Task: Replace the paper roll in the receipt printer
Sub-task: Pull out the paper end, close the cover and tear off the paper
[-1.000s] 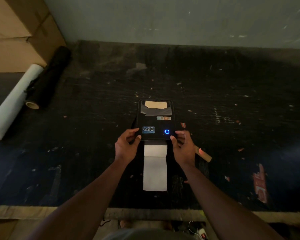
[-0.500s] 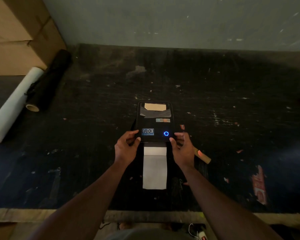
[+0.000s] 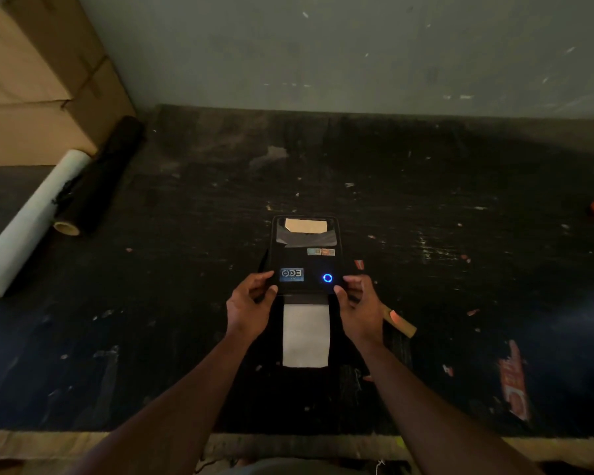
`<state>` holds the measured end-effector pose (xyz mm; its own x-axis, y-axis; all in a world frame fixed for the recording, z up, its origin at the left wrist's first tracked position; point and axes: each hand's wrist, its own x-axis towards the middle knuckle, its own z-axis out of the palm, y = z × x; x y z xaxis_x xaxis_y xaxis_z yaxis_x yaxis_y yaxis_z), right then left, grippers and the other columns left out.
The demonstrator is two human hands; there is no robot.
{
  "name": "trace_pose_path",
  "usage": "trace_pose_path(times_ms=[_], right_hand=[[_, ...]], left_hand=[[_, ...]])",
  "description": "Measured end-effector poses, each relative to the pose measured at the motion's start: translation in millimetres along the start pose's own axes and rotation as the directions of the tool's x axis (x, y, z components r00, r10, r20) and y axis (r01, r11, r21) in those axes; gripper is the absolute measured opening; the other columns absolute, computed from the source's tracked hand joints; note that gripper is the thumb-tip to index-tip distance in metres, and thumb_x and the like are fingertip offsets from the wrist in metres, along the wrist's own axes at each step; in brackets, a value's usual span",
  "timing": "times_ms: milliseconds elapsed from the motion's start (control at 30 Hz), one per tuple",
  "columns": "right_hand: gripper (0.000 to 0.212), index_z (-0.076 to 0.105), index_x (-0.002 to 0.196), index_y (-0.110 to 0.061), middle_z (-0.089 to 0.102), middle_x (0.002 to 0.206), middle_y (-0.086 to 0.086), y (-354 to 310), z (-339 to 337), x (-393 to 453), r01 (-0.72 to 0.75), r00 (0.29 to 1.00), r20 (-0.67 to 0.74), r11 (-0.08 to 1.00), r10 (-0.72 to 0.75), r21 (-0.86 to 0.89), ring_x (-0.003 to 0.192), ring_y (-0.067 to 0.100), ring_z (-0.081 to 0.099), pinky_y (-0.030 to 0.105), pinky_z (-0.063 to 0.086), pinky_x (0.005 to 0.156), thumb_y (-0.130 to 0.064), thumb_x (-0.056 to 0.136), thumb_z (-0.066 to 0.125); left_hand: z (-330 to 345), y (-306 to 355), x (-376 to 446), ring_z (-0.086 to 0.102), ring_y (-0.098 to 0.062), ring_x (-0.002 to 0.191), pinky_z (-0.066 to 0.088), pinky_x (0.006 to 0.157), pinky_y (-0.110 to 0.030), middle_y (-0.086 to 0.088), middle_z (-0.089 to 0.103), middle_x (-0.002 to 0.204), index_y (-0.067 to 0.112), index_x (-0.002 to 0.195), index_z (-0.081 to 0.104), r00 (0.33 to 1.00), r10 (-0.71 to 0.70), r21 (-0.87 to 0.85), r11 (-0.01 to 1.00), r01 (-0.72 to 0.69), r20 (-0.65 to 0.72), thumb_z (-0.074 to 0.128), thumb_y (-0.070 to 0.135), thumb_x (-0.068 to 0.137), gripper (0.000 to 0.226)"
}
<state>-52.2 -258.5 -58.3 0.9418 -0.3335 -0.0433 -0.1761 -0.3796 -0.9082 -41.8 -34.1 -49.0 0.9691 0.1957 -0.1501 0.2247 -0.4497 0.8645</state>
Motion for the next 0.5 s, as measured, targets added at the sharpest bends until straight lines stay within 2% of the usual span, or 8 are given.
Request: trace_pose_path(times_ms=[67,200,333,433,500], right_hand=[[0.03,0.061,0.12,-0.027,0.067,0.117,-0.008,-0.2,-0.6,0.0,-0.013,1.0,0.006,1.0,0.013,-0.002,0.111,0.011,0.067,0.042,0.061,0.096,-0.018,0.094,0.074],[0.03,0.061,0.12,-0.028,0.067,0.117,-0.008,0.2,-0.9,0.2,-0.019,1.0,0.009,1.0,0.019,-0.001,0.112,0.011,0.066,0.043,0.06,0.097,-0.018,0.094,0.074],[0.031,0.059,0.118,-0.032,0.067,0.12,-0.007,-0.7,-0.9,0.2,-0.021,1.0,0.017,1.0,0.021,0.008,0.113,0.011,0.066,0.042,0.06,0.097,-0.019,0.094,0.074],[0.031,0.059,0.118,-0.032,0.067,0.119,-0.007,-1.0,-1.3,-0.1,-0.017,1.0,0.015,1.0,0.017,0.004,0.112,0.011,0.066,0.041,0.06,0.097,-0.018,0.094,0.074],[0.031,0.06,0.119,-0.03,0.067,0.119,-0.007,-1.1,-1.6,0.0,-0.012,1.0,0.012,1.0,0.012,0.0,0.112,0.011,0.066,0.041,0.061,0.096,-0.018,0.094,0.074]], left_hand=[[-0.1,0.0,0.2,0.059,0.016,0.093,0.044,0.072,-0.002,0.008,0.071,0.128,0.034,0.128,0.066,1.0,-0.002,0.002,1.0,0.002,0.0,0.074,0.019,0.094,0.038],[-0.6,-0.4,0.9,0.063,0.004,0.106,0.045,0.075,-0.003,0.006,0.071,0.13,0.031,0.13,0.066,1.0,0.001,-0.005,1.0,-0.001,0.003,0.073,0.018,0.094,0.039],[-0.6,-1.6,1.7,0.061,0.013,0.095,0.045,0.071,0.0,0.007,0.071,0.129,0.031,0.128,0.066,1.0,0.01,-0.001,1.0,-0.01,0.001,0.074,0.017,0.094,0.038],[-0.2,-1.7,1.7,0.063,0.006,0.104,0.045,0.078,-0.004,0.006,0.071,0.128,0.03,0.128,0.067,1.0,0.005,-0.021,1.0,-0.005,-0.002,0.074,0.017,0.094,0.038],[-0.1,-2.1,2.1,0.063,0.006,0.102,0.045,0.079,-0.004,0.006,0.072,0.127,0.03,0.128,0.067,1.0,0.007,-0.024,1.0,-0.007,-0.002,0.074,0.017,0.094,0.038]])
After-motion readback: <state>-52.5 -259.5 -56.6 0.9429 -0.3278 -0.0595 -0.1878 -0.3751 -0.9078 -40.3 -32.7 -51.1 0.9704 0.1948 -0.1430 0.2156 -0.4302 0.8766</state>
